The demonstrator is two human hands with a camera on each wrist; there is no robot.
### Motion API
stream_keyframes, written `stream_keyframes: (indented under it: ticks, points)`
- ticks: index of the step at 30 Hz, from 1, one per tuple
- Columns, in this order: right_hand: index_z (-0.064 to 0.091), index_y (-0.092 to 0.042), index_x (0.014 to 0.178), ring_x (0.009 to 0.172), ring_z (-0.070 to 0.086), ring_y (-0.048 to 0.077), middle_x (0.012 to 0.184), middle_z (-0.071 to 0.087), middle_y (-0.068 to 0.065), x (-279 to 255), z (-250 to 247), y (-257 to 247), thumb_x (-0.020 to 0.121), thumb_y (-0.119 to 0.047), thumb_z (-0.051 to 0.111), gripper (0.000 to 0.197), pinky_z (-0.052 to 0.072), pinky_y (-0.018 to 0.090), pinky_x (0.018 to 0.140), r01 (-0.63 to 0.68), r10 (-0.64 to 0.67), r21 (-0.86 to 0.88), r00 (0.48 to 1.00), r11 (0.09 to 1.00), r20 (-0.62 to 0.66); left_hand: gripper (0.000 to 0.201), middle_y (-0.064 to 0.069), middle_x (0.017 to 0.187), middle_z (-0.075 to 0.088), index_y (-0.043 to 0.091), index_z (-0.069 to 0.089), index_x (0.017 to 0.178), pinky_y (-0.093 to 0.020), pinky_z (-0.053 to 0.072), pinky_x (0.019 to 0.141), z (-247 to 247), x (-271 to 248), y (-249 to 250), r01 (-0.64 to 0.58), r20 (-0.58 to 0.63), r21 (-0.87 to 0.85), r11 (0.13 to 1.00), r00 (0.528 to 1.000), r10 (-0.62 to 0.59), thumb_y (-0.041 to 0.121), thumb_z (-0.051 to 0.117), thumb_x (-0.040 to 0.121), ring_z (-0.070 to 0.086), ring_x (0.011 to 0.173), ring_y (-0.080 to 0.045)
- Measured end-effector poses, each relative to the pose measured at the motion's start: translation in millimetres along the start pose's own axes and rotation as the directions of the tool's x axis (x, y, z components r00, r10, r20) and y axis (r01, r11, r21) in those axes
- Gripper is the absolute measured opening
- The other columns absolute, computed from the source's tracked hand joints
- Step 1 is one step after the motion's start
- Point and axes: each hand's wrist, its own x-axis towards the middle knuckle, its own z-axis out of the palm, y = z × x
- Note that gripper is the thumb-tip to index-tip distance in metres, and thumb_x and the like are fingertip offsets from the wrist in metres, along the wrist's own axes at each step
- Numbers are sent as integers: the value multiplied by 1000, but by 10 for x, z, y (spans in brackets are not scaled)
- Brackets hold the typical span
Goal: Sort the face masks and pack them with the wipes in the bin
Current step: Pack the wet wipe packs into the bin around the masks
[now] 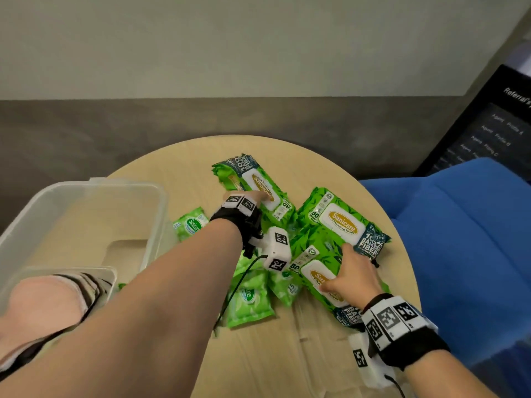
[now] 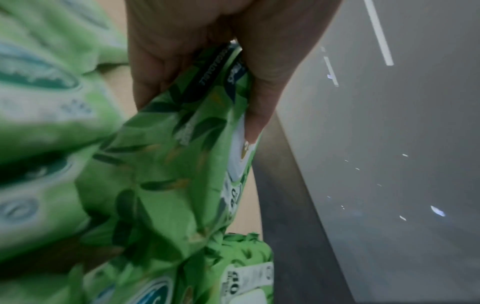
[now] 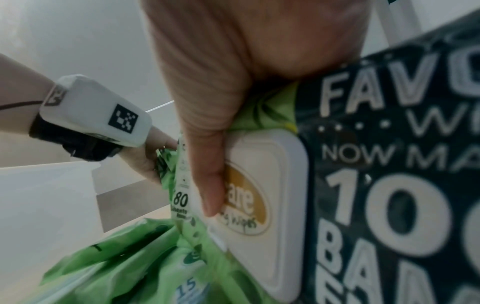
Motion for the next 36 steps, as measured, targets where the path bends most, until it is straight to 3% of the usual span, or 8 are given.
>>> stream_keyframes:
  ticks: [3, 7, 11, 15, 21, 28, 32, 36]
  points:
    - [41, -15, 99, 95, 60, 27, 105, 63, 9, -149, -67, -46, 54, -29, 87, 65, 48, 32, 76, -10, 16, 91, 998, 996, -59, 51, -8, 81, 58, 5, 53, 102, -26, 37, 48, -297, -365, 266, -104, -101, 19, 994, 989, 105, 36, 78, 70, 53, 61, -19]
    - [45, -10, 107, 91, 58, 31, 101, 63, 14, -355, -339, -320, 57, -26, 86, 67, 45, 35, 73, 21, 10, 170, 983, 985, -181, 66, -10, 86, 68, 0, 60, 105, -36, 57, 68, -958, -821, 497, -295, -137, 8, 956, 946, 293, 39, 81, 55, 67, 72, -24]
    - [48, -6, 113, 101, 55, 34, 108, 61, 17, -620, -737, -873, 60, -22, 85, 66, 39, 35, 71, 136, -69, 195, 946, 971, -316, 51, -11, 92, 72, 7, 65, 99, -44, 57, 79, -1873, -1377, 492, -428, -146, 123, 895, 885, 443, 35, 81, 60, 70, 80, -26]
    - [48, -9, 119, 107, 54, 32, 115, 60, 15, -921, -1005, -1615, 61, -24, 85, 71, 40, 35, 77, 300, -208, 189, 896, 935, -393, 34, -10, 89, 72, 13, 67, 99, -40, 57, 80, -2814, -1674, 77, -435, -191, 356, 827, 833, 520, 27, 78, 70, 70, 78, -24]
    - [52, -16, 119, 106, 56, 20, 116, 62, 4, -1082, -952, -2912, 56, -31, 87, 74, 43, 27, 84, 468, -388, 188, 855, 864, -345, 19, -4, 62, 71, 9, 68, 83, -32, 58, 53, -3813, -1591, -802, -300, -303, 72, 951, 902, 307, 18, 77, 70, 67, 50, -18]
    - [47, -8, 120, 107, 57, 26, 118, 61, 10, -1048, -263, -3745, 60, -28, 86, 73, 40, 25, 78, 491, -478, 25, 858, 871, -188, 11, -6, 59, 70, 3, 65, 87, -25, 53, 42, -4168, -1310, -1632, -192, -145, -250, 949, 977, 159, 13, 62, 84, 66, 47, -17]
    - [46, -9, 120, 106, 57, 27, 116, 61, 11, -1000, -61, -3966, 60, -28, 86, 74, 42, 29, 81, 493, -490, -21, 859, 870, -148, 11, -9, 64, 71, 3, 65, 89, -26, 53, 43, -4175, -1180, -1897, -132, -47, -351, 927, 991, 124, 12, 60, 85, 67, 51, -19]
    - [43, -7, 116, 107, 53, 33, 113, 58, 13, -840, 207, -4147, 61, -28, 85, 72, 43, 45, 91, 470, -484, -149, 872, 870, -73, 17, -13, 75, 73, 2, 65, 96, -31, 57, 50, -4186, -1128, -1943, -110, -5, -418, 902, 993, 119, 13, 60, 84, 70, 59, -22]
